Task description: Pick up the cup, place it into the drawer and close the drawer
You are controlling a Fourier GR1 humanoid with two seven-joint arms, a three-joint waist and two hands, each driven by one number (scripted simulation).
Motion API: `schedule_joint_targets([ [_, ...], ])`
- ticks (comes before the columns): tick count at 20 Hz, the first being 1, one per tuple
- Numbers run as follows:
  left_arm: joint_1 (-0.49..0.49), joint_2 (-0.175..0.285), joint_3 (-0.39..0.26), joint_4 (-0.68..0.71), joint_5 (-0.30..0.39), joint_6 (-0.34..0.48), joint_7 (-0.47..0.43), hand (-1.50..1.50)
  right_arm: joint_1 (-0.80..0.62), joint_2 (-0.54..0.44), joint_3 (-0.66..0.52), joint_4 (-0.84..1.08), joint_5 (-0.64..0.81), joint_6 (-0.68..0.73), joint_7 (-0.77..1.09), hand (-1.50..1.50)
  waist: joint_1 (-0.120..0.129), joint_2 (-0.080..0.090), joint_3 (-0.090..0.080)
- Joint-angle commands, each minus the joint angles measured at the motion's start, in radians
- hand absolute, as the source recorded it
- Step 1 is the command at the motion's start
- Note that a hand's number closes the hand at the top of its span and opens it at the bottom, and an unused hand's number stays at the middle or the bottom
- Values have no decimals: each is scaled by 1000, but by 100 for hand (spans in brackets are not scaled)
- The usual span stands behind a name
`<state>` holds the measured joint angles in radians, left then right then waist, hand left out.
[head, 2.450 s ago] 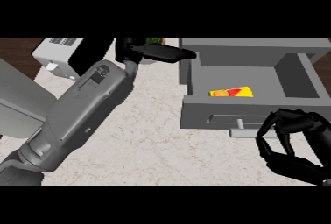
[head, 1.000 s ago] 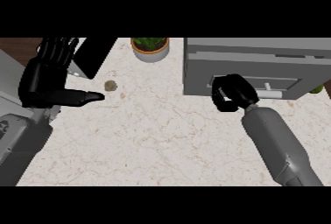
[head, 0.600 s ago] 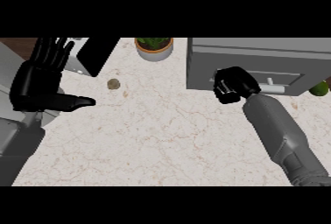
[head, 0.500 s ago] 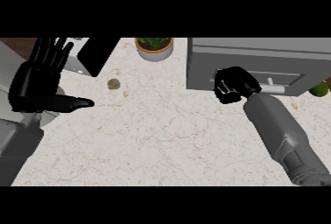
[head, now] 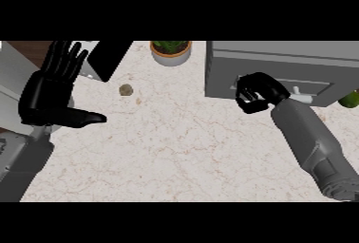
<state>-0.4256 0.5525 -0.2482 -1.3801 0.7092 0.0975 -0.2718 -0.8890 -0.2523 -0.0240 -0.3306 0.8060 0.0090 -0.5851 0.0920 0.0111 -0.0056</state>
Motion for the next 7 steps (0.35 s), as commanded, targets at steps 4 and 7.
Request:
schedule_joint_targets([
  [4,16,-24,-8,15,-11,-15,-29,-150,-86,-99,-88,53,-40,-57,66,150,27,45,10],
  [7,5,-19,-5,19,-1,-30,-10,-150,-90,-104,-95,59,-46,-48,53,150,24,43,10],
])
